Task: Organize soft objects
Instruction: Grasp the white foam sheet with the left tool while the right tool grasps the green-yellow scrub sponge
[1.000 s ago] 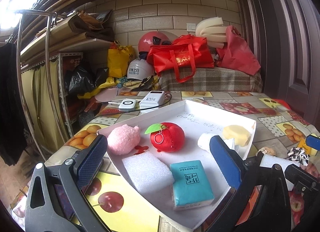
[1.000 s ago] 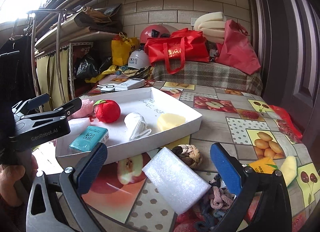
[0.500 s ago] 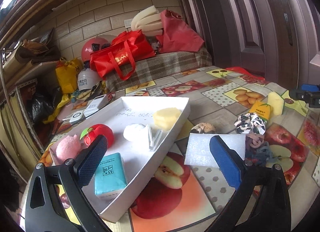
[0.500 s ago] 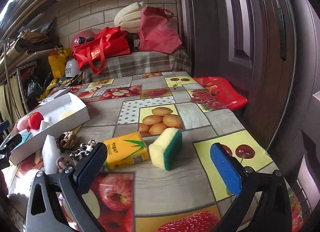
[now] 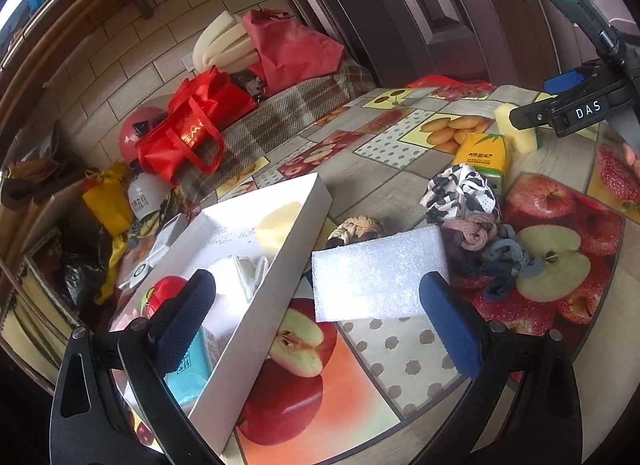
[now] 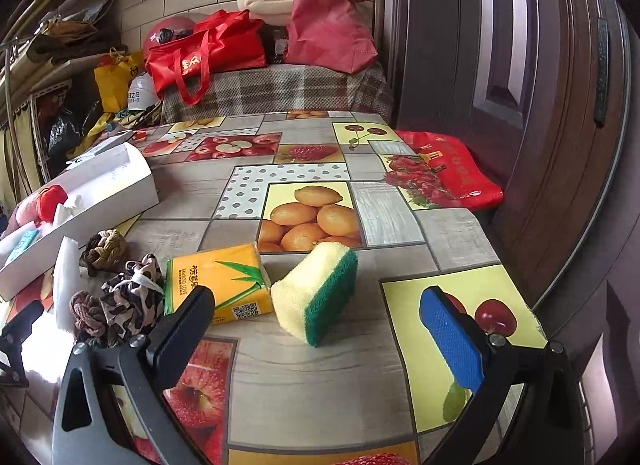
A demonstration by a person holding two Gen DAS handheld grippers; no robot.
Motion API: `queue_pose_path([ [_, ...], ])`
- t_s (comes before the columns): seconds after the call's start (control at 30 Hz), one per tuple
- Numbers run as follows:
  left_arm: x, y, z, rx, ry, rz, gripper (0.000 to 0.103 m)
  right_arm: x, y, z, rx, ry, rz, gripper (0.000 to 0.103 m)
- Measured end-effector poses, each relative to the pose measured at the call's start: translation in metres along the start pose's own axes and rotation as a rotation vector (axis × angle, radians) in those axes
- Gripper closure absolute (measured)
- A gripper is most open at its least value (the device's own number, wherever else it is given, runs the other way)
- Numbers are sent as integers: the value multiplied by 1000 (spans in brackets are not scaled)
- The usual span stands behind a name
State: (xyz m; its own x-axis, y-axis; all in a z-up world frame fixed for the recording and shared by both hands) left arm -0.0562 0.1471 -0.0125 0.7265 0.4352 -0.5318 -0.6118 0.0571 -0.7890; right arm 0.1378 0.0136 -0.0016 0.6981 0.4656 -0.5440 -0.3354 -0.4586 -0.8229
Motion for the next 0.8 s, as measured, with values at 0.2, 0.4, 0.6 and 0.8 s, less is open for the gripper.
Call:
queue_pose_path([
  [0.2, 14, 6, 5, -68, 70, 59, 0, 32, -8, 1, 56, -1, 93, 5],
  [0.4, 22, 4, -4, -59, 132, 74, 0, 43, -3, 2, 86, -75, 161, 41],
  [0.6, 27, -2, -14, -75, 221, 78, 0, 44, -2, 1, 109, -95, 175, 51],
  [0.8, 46, -8, -17, -160, 290, 122, 0, 44, -3, 0, 115, -102, 178, 51],
])
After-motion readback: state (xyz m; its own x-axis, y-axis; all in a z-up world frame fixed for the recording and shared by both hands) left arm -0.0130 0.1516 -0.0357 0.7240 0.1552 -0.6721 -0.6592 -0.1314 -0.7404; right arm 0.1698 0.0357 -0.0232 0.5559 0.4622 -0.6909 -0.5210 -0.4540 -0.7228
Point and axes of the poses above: each gripper's, at about its wrist camera, not at the fingertips, and x roughly the way its jaws point, z to its left, y to its underside, the point moved 7 cm from there along x, roughly the way its jaws point, and after that the axes turned 14 degrees about y, right-handed, at the moved point
